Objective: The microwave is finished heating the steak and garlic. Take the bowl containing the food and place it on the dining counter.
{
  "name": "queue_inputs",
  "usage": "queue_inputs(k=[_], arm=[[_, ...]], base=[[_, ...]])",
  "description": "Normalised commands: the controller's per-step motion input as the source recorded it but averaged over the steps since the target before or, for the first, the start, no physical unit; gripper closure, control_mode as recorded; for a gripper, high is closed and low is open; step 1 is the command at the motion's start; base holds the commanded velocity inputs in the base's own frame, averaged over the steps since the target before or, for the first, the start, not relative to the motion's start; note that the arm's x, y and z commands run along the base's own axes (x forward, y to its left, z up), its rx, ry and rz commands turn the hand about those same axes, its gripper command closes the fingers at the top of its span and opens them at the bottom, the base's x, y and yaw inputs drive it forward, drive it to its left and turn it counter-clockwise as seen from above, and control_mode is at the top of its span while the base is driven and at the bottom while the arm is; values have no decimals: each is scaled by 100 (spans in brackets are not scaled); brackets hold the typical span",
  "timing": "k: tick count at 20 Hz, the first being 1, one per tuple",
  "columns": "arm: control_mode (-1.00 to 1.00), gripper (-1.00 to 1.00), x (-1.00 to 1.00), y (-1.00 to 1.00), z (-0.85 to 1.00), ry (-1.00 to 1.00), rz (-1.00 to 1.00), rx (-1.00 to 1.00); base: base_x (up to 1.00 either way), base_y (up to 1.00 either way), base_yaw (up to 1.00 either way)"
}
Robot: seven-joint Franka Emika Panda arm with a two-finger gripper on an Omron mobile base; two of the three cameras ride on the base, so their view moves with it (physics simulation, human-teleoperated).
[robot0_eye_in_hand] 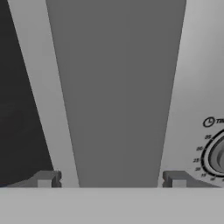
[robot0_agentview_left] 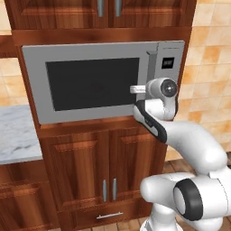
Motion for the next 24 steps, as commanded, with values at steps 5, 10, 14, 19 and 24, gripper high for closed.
queue_inputs(k=[5, 10, 14, 19, 24], arm=[[-100, 100, -2, 0, 0, 0, 0, 0], [-100, 100, -39, 1, 2, 0, 0, 0], [-100, 100, -82, 24, 27, 0, 0, 0], [-100, 100, -100, 52, 53, -1, -1, 0], [-100, 100, -100, 62, 62, -4, -2, 0]], base=[[0, 0, 0], [0, 0, 0], [0, 0, 0], [0, 0, 0], [0, 0, 0]])
